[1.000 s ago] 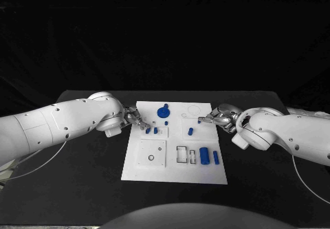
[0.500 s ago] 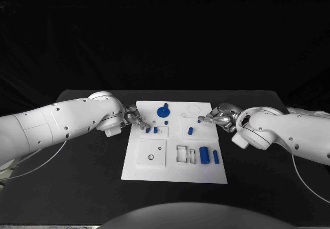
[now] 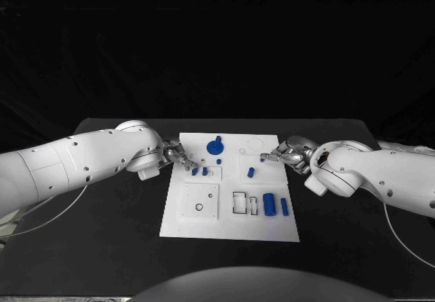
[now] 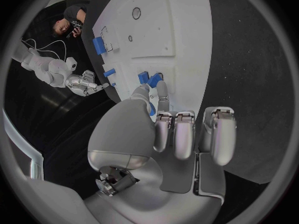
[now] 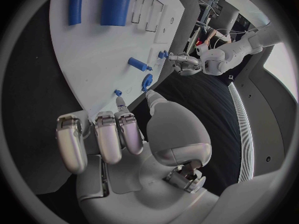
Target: Assemble the parts on the task board
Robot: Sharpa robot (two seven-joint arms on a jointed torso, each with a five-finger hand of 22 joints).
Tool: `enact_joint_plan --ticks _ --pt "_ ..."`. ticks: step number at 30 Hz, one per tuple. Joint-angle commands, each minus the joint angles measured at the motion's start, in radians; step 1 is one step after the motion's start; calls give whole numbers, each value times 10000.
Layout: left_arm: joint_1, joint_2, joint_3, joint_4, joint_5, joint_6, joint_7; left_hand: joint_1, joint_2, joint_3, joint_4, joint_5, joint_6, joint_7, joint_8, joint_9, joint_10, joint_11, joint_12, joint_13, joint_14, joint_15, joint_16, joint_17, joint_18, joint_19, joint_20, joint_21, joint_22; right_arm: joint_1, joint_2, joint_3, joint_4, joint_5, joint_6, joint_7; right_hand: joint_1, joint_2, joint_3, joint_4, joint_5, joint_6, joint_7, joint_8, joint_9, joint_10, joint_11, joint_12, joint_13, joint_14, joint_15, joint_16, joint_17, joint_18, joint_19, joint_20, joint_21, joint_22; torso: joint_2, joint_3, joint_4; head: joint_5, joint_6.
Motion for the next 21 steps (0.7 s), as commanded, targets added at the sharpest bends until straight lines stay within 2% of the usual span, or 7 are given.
enact_joint_plan --ticks 1,11,21 --pt "5 5 6 13 142 -9 215 -168 19 -107 4 -5 -43 51 -7 -15 1040 -6 26 2607 1061 -87 26 2630 -75 1052 -64 24 2634 -12 11 -2 -3 -104 135 66 5 73 -73 -5 50 -53 145 68 15 1038 85 67 2632 1025 75 63 2634 -143 1065 76 46 2629 0 3 1 3 16" --pt "5 34 6 -13 208 -2 184 -386 48 -218 3 -32 -38 69 -3 -16 1040 13 26 2607 1061 -87 26 2630 -75 1052 -65 24 2634 -18 35 -2 -8 -108 133 71 5 73 -73 -5 50 -53 145 68 15 1038 85 67 2632 1025 75 63 2634 -143 1065 76 46 2629 4 -2 -4 8 31" --pt "4 156 6 -89 206 101 43 -275 104 -186 -25 -60 -50 39 -2 -13 1040 -7 26 2607 1061 -87 26 2630 -75 1052 -65 24 2634 -19 40 -2 2 -108 144 66 5 73 -73 -5 50 -53 145 68 15 1038 85 67 2632 1025 75 63 2634 -143 1065 76 46 2629 11 2 -17 7 35"
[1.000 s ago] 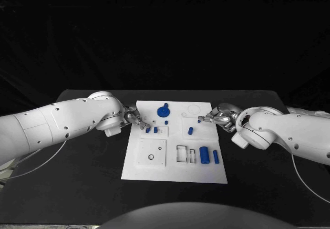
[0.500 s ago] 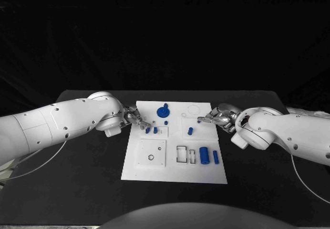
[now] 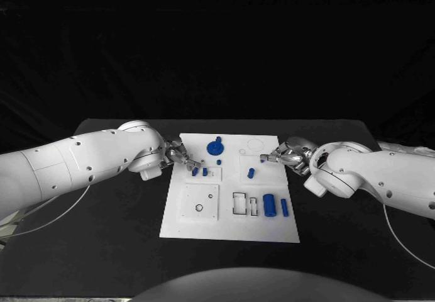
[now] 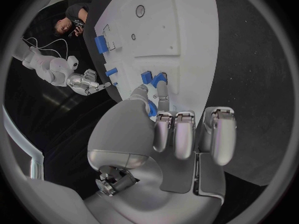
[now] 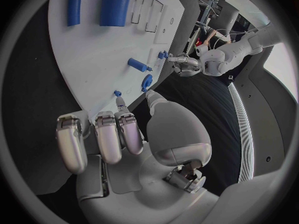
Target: Assemble the parts on the task board
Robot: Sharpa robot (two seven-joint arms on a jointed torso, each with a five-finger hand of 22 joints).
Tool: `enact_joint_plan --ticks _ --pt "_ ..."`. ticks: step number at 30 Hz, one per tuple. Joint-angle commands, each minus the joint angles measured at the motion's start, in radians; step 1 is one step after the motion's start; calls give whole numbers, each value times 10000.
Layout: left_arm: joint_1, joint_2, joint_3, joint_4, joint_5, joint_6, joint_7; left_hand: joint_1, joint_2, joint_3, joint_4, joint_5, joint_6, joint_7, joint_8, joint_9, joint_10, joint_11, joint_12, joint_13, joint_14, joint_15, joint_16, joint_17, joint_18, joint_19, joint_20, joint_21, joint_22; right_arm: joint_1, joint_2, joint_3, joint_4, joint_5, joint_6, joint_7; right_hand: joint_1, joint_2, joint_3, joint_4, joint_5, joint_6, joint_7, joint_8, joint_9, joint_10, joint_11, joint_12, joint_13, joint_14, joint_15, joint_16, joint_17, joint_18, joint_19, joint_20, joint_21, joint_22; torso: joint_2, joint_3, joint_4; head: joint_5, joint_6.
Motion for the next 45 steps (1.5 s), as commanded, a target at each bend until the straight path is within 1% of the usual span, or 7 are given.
enact_joint_plan --ticks 1,5,13,18,24,36,45 --pt "4 47 6 -27 73 132 -41 37 33 -27 -43 -62 -14 -1 -1 -14 1040 -11 26 2606 1060 -87 26 2632 -74 1052 -65 24 2634 -8 4 -2 10 -101 146 61 5 73 -73 -5 50 -53 145 68 17 1038 84 67 2634 1025 75 63 2635 -142 1064 76 46 2632 7 1 -10 -6 2" --pt "4 56 6 -81 64 188 -89 133 53 -7 -48 -67 -18 -14 2 -11 1040 -23 26 2606 1060 -88 26 2632 -74 1052 -66 24 2634 -9 1 -2 7 -95 148 55 5 73 -73 -5 50 -53 145 68 17 1038 84 67 2634 1025 75 63 2635 -142 1064 76 46 2632 -3 8 -3 -15 -15" --pt "4 44 5 -111 13 273 -155 477 71 61 -56 -70 -29 -46 11 -2 1040 -56 26 2606 1060 -90 26 2632 -74 1052 -68 24 2634 -9 12 -2 5 -95 146 60 5 73 -73 -5 50 -53 145 68 17 1038 84 67 2634 1025 75 63 2635 -142 1064 76 46 2632 -4 5 11 -33 -20" --pt "4 45 4 -111 -70 395 -196 746 95 125 -62 -69 -38 -63 17 2 1040 -74 26 2606 1060 -87 26 2632 -74 1052 -67 24 2634 -9 22 -2 6 -97 143 64 5 73 -73 -5 50 -53 145 68 17 1038 84 67 2634 1025 75 63 2635 -142 1064 76 46 2632 -4 2 -4 -28 -19" --pt "4 62 4 -120 -97 433 -182 759 91 124 -59 -70 -40 -59 16 2 1040 -75 26 2606 1060 -87 26 2632 -74 1052 -67 24 2634 -9 20 -2 5 -100 140 66 5 73 -73 -5 50 -53 145 68 17 1038 84 67 2634 1025 75 63 2635 -142 1064 76 46 2632 3 -1 -5 -40 -2" --pt "4 67 4 -118 -104 436 -159 744 80 106 -38 -79 -45 -46 14 0 1040 -68 26 2606 1060 -87 26 2632 -74 1052 -67 24 2634 -9 13 -2 9 -103 149 64 5 73 -73 -5 50 -53 145 68 17 1038 84 67 2634 1025 75 63 2635 -142 1064 76 46 2632 -2 0 5 -49 -18" --pt "4 60 4 -106 -104 325 -63 576 100 21 -12 -88 -43 -10 12 -7 1040 -32 26 2606 1060 -86 26 2632 -74 1052 -67 24 2634 -9 13 -2 2 -105 149 67 5 73 -73 -5 50 -53 145 68 17 1038 84 67 2634 1025 75 63 2635 -142 1064 76 46 2632 -2 -3 3 -57 -14"
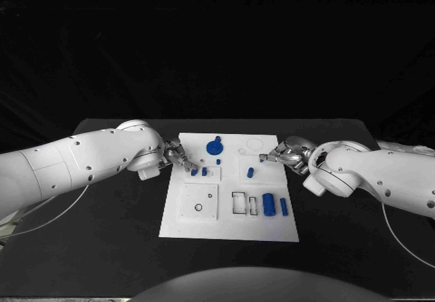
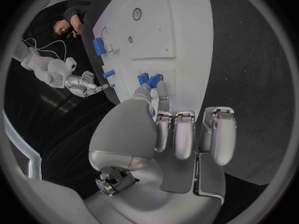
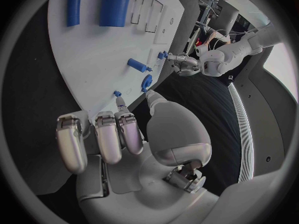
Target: Assemble the parts on the task board
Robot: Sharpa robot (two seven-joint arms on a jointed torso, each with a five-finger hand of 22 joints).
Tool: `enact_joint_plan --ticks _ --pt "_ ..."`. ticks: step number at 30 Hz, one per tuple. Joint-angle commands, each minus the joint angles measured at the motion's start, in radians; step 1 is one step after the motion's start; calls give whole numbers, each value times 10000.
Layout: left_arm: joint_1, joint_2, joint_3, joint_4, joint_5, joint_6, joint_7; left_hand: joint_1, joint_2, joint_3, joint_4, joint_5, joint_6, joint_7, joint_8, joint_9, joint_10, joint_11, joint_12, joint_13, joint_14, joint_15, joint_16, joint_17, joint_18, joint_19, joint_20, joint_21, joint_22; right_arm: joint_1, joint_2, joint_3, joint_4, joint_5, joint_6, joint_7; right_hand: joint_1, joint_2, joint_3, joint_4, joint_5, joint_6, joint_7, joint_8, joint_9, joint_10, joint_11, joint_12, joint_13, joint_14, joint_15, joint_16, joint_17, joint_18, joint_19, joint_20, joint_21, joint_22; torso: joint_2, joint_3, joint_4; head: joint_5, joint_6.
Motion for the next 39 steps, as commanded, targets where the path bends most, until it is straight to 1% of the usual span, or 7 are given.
enact_joint_plan --ticks 1,13,19,25,30,33,39 --pt "4 13 5 23 -38 33 115 -75 3 -24 33 -31 -44 -10 12 -9 1040 -32 26 2607 1060 -86 26 2634 -75 1052 -67 24 2634 -7 4 -1 0 -101 142 66 5 73 -74 -5 50 -53 145 68 13 1038 85 67 2627 1025 75 63 2631 -142 1064 76 46 2635 0 -1 2 -9 7" --pt "4 -43 7 84 -38 -140 219 -222 24 -94 28 65 -41 0 12 -14 1040 -17 26 2607 1060 -88 26 2634 -75 1052 -67 24 2634 -10 11 -1 -10 -105 143 74 20 84 -91 -12 51 -58 152 83 24 1038 92 67 2627 1025 82 63 2631 -142 1064 85 46 2635 -3 2 1 -4 4" --pt "5 -82 9 111 -38 -222 253 -222 24 -94 28 65 -41 0 12 -14 1040 -17 26 2607 1060 -88 26 2634 -75 1052 -67 24 2634 -13 15 -1 -16 -106 148 74 20 84 -91 -12 51 -58 152 83 24 1038 92 67 2627 1025 82 63 2631 -142 1064 85 46 2635 -2 0 10 -9 2" --pt "6 -124 11 152 -38 -336 377 -236 22 -102 26 86 -41 0 12 -15 1040 -15 26 2607 1060 -89 26 2634 -75 1052 -67 24 2634 -15 25 -1 -21 -106 160 70 20 84 -91 -12 51 -58 152 83 24 1038 92 67 2627 1025 82 63 2631 -142 1064 85 46 2635 6 -7 1 -3 9" --pt "7 -134 12 171 -28 -445 468 -387 8 -191 31 131 -31 14 18 -16 1040 -4 26 2607 1060 -94 26 2634 -75 1052 -69 24 2634 -17 31 -1 -27 -148 156 69 20 84 -91 -12 51 -58 152 83 24 1038 92 67 2627 1025 82 63 2631 -142 1064 85 46 2635 2 -3 5 -3 16" --pt "7 -124 13 170 -23 -443 476 -497 13 -247 32 122 -26 22 20 -17 1040 4 26 2607 1060 -96 26 2634 -75 1052 -70 24 2634 -17 32 -1 -30 -167 154 70 20 84 -91 -12 51 -58 152 83 24 1038 92 67 2627 1025 82 63 2631 -142 1064 85 46 2635 1 -5 2 -3 20" --pt "7 -88 13 156 -19 -403 452 -606 26 -305 29 41 -18 27 26 -16 1040 9 26 2607 1060 -98 26 2634 -75 1052 -72 24 2634 -17 33 -1 -29 -180 159 68 20 84 -91 -12 51 -58 152 83 24 1038 92 67 2627 1025 82 63 2631 -142 1064 85 46 2635 0 4 -5 13 23"
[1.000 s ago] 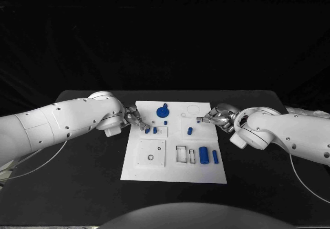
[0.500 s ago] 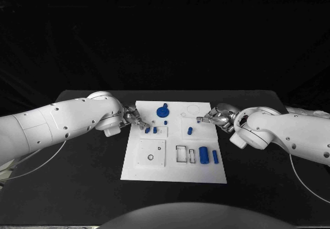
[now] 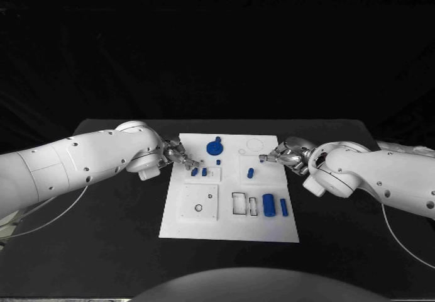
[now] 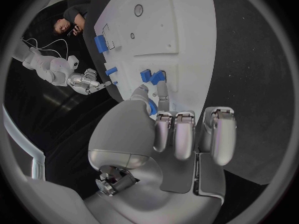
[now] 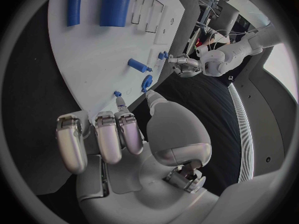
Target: Assemble the parts on the task board
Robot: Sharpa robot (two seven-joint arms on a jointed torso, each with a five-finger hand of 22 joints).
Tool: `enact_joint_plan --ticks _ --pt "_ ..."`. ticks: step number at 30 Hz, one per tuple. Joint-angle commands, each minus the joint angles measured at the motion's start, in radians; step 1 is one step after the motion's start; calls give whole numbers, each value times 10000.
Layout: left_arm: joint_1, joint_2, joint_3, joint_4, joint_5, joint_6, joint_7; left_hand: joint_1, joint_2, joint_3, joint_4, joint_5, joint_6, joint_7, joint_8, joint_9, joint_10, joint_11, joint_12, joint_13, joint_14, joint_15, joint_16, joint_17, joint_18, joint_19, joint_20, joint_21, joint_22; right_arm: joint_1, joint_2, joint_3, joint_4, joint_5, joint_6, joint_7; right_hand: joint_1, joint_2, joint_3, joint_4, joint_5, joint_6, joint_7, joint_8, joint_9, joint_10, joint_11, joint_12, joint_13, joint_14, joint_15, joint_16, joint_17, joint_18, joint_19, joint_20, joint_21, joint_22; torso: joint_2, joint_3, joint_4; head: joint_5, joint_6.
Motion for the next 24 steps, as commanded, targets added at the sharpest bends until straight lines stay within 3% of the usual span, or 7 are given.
enact_joint_plan --ticks 1,24 --pt "5 48 8 8 -2 1 118 -82 6 -87 -3 -42 -17 27 27 -8 1040 10 26 2607 1025 -63 26 2627 -74 1052 -73 24 2634 -7 8 -1 0 -148 144 65 20 84 -62 16 51 -58 152 39 12 1038 92 67 2631 1025 82 63 2634 -142 1065 85 46 2630 -2 4 -5 4 2" --pt "3 241 5 -136 -71 471 -303 147 -24 -67 -37 -108 -26 -18 36 1 1040 -29 26 2607 1025 -69 26 2627 -74 1052 -77 24 2634 -8 11 -1 16 -151 146 78 20 84 -62 16 51 -58 152 39 12 1038 92 67 2631 1025 82 63 2634 -142 1065 85 46 2630 -2 5 0 -1 9"
